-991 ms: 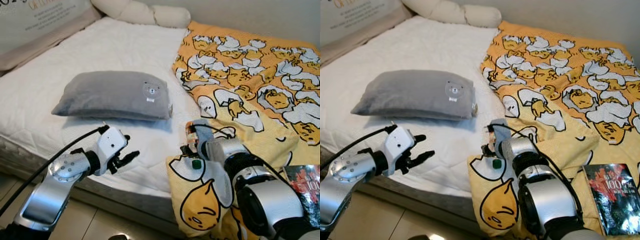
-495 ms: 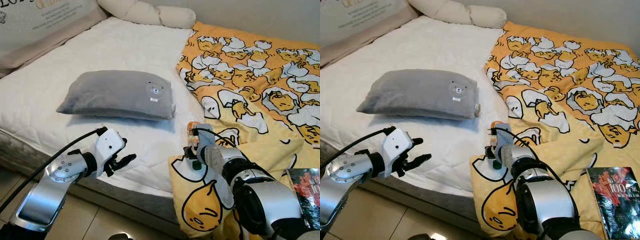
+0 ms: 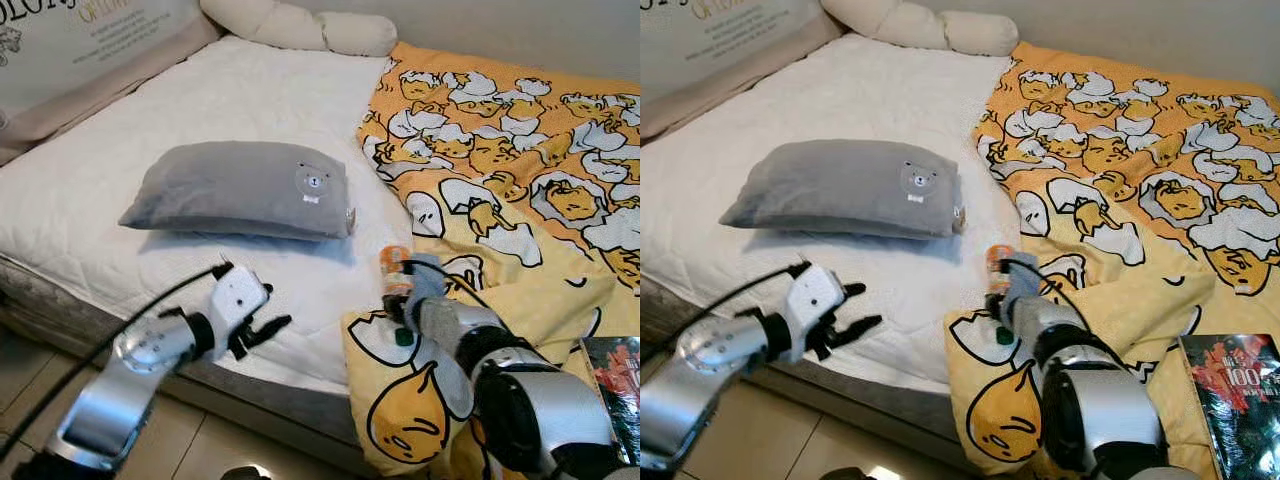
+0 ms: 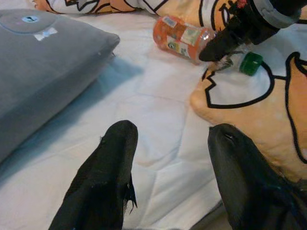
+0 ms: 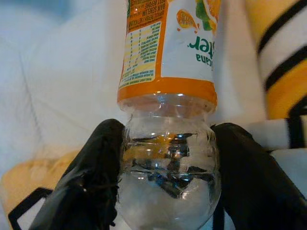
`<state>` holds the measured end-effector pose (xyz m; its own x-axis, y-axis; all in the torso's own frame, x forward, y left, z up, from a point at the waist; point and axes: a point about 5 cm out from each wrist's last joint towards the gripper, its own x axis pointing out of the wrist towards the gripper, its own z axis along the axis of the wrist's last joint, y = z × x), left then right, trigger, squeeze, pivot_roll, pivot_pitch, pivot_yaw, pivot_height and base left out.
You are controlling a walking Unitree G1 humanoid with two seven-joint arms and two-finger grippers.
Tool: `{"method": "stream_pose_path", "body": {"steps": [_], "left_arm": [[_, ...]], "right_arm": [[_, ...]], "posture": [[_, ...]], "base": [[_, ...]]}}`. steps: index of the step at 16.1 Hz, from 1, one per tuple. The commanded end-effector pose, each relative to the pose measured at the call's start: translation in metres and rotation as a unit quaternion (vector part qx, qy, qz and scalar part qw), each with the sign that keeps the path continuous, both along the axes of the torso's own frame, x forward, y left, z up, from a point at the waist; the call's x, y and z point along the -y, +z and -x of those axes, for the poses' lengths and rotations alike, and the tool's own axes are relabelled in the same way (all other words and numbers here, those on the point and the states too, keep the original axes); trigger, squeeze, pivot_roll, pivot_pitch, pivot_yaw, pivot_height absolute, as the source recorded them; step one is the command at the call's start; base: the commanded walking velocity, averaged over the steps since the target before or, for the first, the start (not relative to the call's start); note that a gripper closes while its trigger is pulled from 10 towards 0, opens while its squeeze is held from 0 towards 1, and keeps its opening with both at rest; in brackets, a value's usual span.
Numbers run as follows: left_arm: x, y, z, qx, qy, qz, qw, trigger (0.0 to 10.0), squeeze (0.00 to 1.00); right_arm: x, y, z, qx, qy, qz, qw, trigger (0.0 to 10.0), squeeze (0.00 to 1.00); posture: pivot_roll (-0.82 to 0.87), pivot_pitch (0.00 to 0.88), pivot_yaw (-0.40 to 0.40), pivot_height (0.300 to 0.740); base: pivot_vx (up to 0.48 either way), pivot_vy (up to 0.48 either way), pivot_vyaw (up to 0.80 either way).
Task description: Clean up the room
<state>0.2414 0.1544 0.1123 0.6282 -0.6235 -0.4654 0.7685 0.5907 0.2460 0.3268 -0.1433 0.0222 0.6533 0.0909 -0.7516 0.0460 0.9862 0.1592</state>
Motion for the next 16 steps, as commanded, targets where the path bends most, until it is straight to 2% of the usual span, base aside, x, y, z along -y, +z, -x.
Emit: {"method": "stream_pose_path", "body": {"steps": [1,2,4,5,6,7,8,9,10,11,13,16], "left_arm": [[0.001,-0.003,0.003,0.001,0.002,-0.004,1.0,10.0,0.0],[0.002,-0.006,0.006,0.0,0.008,0.002,1.0,10.0,0.0],[-0.001,-0.004,0.008,0.01,0.039,0.021,0.999,10.0,0.0],[-0.004,0.0,0.011,0.018,0.077,0.062,0.995,10.0,0.0],[-0.007,0.002,0.012,0.028,0.104,0.08,0.991,10.0,0.0],[-0.01,0.003,0.012,0.045,0.137,0.091,0.985,10.0,0.0],[-0.014,0.003,0.012,0.063,0.176,0.094,0.978,10.0,0.0],[-0.015,0.005,0.015,0.081,0.212,0.095,0.969,10.0,0.0],[-0.012,0.004,0.02,0.082,0.233,0.102,0.964,10.0,0.0],[-0.008,0.003,0.025,0.088,0.248,0.103,0.959,10.0,0.0],[-0.004,0.003,0.029,0.093,0.263,0.106,0.954,10.0,0.0],[-0.003,0.001,0.031,0.107,0.293,0.102,0.945,10.0,0.0]], "right_arm": [[0.007,-0.004,0.004,0.006,-0.014,-0.015,1.0,0.0,0.0],[0.011,-0.003,0.003,0.026,-0.012,-0.024,0.999,0.0,0.0],[0.018,0.009,-0.006,0.096,-0.003,-0.021,0.995,0.0,0.0],[0.022,0.035,-0.01,0.195,-0.004,-0.035,0.98,0.0,0.0],[0.025,0.053,-0.004,0.229,-0.028,-0.066,0.971,0.0,0.0],[0.028,0.075,0.007,0.275,-0.045,-0.081,0.957,2.1,0.0],[0.026,0.09,0.018,0.313,-0.036,-0.081,0.946,3.4,0.0],[0.021,0.1,0.033,0.331,-0.019,-0.093,0.939,10.0,0.0],[0.015,0.107,0.047,0.353,0.003,-0.103,0.93,10.0,0.0],[0.012,0.107,0.061,0.362,0.003,-0.092,0.927,10.0,0.0],[0.012,0.107,0.074,0.354,0.001,-0.083,0.931,10.0,0.0],[0.008,0.1,0.089,0.332,0.041,-0.059,0.94,10.0,0.0]], "posture": [[0.08,0.0,0.004,0.74],[0.07,0.0,0.004,0.74],[0.07,0.0,0.001,0.74],[0.05,0.0,-0.007,0.74],[0.05,0.0,-0.011,0.74],[0.04,0.0,-0.014,0.74],[0.03,0.0,-0.014,0.74],[0.02,0.0,-0.015,0.74],[0.02,0.0,-0.013,0.74],[0.01,0.0,-0.013,0.74],[0.01,0.0,-0.012,0.74],[0.01,0.0,-0.013,0.74]], "base": [[0.0,0.0,0.0],[0.0,0.0,0.0],[0.0,0.0,0.0],[0.0,0.0,0.0],[0.0,0.0,0.0],[0.0,0.0,0.0],[0.0,0.0,0.0],[0.0,0.0,0.8],[0.0,0.0,0.8],[0.0,0.0,0.8],[0.0,0.0,0.8],[0.0,0.0,0.8]]}}
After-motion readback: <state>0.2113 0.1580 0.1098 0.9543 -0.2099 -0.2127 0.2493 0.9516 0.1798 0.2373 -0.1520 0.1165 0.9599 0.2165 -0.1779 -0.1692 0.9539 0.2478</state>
